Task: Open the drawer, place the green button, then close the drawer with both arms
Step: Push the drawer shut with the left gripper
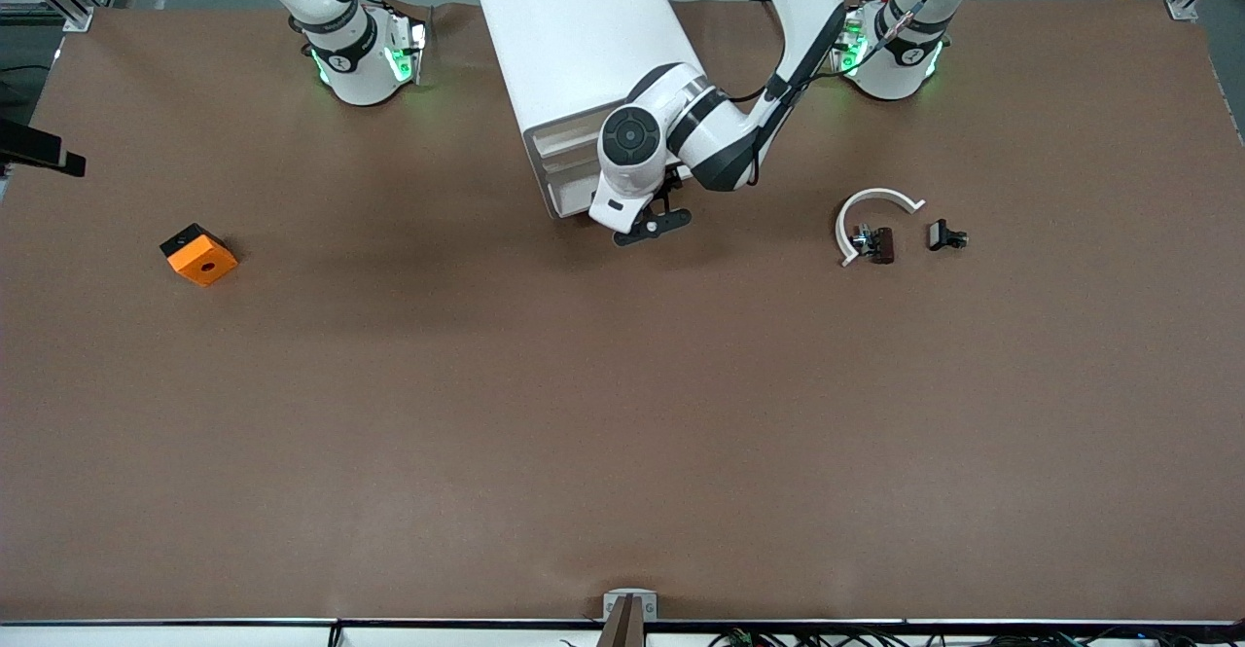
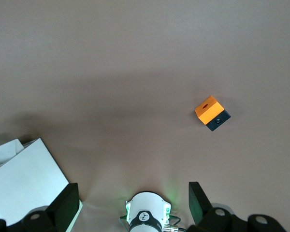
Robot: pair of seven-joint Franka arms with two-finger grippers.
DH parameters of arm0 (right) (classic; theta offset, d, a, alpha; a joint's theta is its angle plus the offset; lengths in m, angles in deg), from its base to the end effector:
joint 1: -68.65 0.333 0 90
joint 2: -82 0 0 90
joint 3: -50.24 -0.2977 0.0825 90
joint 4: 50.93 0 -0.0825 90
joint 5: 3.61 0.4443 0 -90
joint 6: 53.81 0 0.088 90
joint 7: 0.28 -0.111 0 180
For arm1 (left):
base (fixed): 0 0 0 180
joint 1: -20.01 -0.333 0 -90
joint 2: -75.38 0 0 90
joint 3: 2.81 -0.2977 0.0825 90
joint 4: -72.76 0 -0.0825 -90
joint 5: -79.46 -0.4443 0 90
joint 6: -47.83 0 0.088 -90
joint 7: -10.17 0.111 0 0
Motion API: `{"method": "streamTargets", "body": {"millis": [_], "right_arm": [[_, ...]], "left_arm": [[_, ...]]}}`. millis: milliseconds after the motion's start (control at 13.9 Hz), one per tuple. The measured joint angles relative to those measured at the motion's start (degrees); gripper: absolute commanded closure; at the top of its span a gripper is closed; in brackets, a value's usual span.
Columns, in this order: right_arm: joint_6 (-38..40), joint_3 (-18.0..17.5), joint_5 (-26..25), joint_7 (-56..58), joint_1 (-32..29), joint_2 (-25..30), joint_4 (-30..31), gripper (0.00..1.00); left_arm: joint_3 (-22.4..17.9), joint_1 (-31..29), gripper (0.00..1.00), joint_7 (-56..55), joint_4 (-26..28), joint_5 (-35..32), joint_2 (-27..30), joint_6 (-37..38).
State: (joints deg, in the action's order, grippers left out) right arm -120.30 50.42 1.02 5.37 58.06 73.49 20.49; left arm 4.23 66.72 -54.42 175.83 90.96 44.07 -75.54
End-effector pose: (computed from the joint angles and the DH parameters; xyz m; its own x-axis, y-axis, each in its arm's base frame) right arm 0.5998 -0.1027 0.6462 0.9736 -0.0528 -0.2223 -0.0769 -0.9919 -0.1014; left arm 0.3885 -0.5423 0.1707 0.9068 0.3222 -0.2720 0.3080 -0.9467 -0.0946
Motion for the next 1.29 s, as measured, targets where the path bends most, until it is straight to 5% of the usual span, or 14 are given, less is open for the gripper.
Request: {"method": "streamTargets", "body": {"millis": [860, 1147, 1290], "right_arm": [[-6.8, -1.2, -4.6, 3.3, 3.5, 3.7, 1.3, 0.00], [-9.5, 9.4, -4.8, 3.6, 13.8, 4.6, 3.9, 0.00], [-9.7, 10.0, -4.6, 4.2, 13.2, 5.4, 5.5, 0.00]], "left_arm": [[-0.3, -1.5, 0.00, 5.0, 1.1, 19.0, -2.2, 3.2], [-0.3, -2.0, 0.00, 5.5, 0.3, 19.4, -3.0, 4.9], [-0.4, -2.5, 0.00, 5.5, -0.5, 19.4, -3.0, 5.7]]}}
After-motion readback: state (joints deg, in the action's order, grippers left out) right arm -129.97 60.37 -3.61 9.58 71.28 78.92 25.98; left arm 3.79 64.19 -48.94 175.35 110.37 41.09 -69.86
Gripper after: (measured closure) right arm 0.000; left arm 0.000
